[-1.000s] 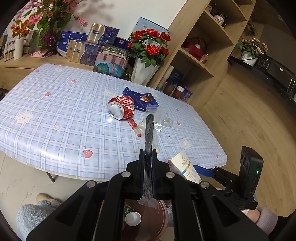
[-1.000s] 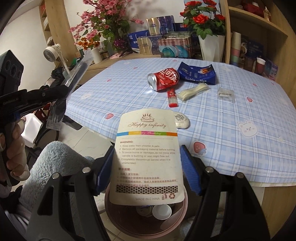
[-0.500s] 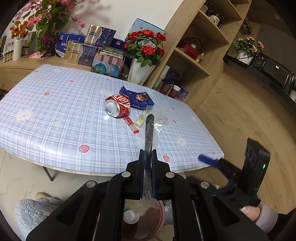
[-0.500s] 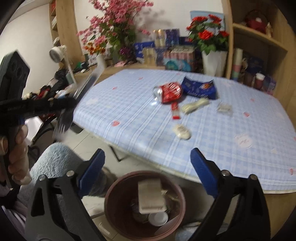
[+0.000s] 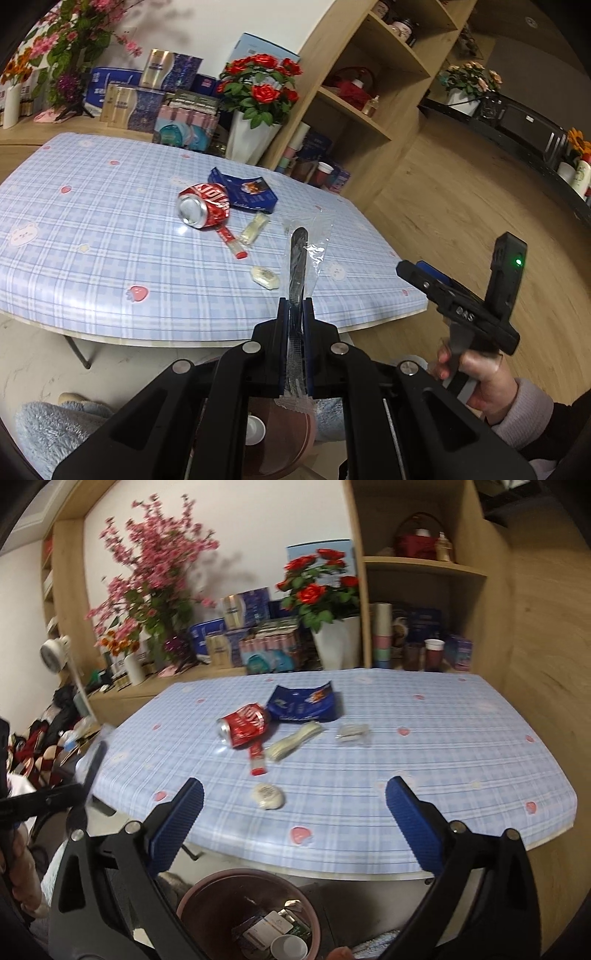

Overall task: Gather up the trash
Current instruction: 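Carry the black fork over the bin and open the left gripper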

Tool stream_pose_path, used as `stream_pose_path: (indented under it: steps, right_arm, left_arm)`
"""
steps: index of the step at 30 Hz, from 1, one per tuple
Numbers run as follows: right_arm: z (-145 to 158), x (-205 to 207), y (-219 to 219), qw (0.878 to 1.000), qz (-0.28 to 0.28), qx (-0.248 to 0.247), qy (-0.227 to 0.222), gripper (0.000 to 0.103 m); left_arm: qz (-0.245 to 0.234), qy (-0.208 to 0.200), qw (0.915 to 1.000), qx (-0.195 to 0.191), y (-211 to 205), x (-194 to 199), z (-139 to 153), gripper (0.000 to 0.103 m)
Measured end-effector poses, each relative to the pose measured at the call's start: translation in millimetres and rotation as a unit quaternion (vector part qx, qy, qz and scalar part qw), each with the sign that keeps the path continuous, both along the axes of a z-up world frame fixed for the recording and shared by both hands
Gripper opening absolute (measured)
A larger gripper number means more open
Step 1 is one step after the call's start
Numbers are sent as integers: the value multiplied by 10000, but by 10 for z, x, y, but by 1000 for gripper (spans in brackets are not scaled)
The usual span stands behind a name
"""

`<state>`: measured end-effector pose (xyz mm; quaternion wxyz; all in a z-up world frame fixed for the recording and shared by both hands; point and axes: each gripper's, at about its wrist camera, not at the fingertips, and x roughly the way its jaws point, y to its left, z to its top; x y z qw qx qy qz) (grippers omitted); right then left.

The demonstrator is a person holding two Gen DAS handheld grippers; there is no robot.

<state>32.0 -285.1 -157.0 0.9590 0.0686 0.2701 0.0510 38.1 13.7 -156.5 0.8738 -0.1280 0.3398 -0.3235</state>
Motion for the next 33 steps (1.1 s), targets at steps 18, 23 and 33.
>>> stream_pose_path:
  steps: [18, 23, 33]
  right_arm:
    - [-109, 22, -67, 9998, -115, 60, 134, 97]
    - [-122, 29, -47, 9998, -119, 52, 180, 97]
    - [-175, 44, -29, 9996, -135, -7, 255, 97]
  left_arm:
    - [-323, 50, 9995, 58, -195, -55, -61, 60]
    - [123, 10, 9999, -13, -76, -31, -41, 81]
    - [1020, 169, 9945, -168, 226, 139, -130, 87]
